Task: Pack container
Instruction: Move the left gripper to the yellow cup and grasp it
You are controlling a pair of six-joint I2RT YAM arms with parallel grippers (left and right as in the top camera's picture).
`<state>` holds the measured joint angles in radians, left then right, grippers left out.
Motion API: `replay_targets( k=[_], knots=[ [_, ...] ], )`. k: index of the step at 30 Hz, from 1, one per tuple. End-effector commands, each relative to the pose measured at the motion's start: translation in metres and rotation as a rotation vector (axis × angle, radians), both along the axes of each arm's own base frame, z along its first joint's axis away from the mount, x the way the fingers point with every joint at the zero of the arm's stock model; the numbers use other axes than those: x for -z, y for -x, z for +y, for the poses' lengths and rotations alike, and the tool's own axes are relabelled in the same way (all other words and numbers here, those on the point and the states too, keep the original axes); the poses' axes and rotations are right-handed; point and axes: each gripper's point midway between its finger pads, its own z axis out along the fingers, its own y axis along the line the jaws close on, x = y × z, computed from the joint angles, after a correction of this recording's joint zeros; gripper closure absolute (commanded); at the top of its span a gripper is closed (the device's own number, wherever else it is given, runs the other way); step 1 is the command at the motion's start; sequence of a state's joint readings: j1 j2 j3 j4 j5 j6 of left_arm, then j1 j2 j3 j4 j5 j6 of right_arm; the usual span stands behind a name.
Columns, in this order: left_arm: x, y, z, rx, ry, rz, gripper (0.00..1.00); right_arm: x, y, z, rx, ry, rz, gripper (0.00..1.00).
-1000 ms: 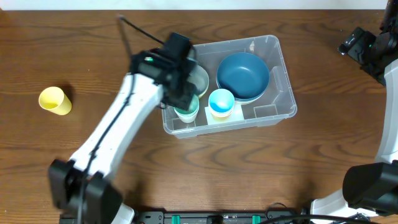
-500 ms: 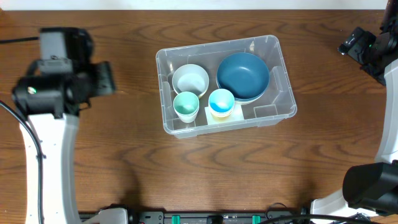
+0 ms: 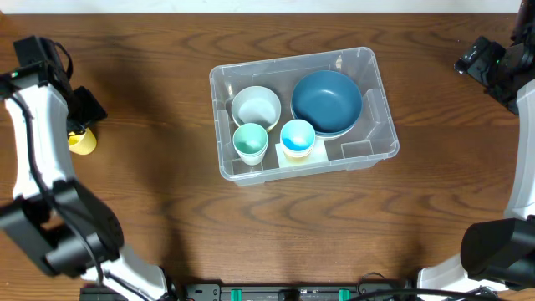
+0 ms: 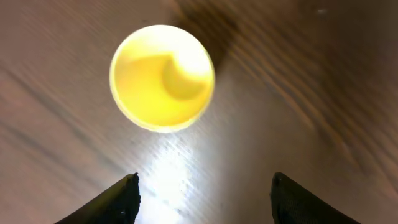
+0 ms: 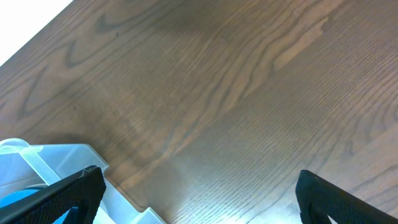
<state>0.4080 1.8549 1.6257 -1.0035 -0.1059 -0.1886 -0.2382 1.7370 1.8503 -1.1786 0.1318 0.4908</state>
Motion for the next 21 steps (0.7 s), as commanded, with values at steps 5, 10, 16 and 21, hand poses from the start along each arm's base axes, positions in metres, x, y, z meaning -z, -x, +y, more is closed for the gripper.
replay_targets(
  k=[5, 10, 16, 21],
  knots=[
    [0.042, -0.01, 0.016, 0.04, 0.001, 0.064, 0.33, 0.002, 0.001, -0.004, 0.022, 0.002, 0.005, 0.01],
    [0.056, -0.024, 0.021, 0.109, -0.018, 0.056, 0.33, 0.002, 0.001, -0.004, 0.022, 0.001, 0.005, 0.01],
    [0.069, -0.034, 0.027, 0.171, -0.036, 0.058, 0.33, 0.002, 0.001, -0.004, 0.022, 0.001, 0.005, 0.01],
    [0.08, -0.033, 0.026, 0.172, -0.025, 0.078, 0.57, 0.002, 0.001, -0.004, 0.022, 0.001, 0.005, 0.01]
  ],
)
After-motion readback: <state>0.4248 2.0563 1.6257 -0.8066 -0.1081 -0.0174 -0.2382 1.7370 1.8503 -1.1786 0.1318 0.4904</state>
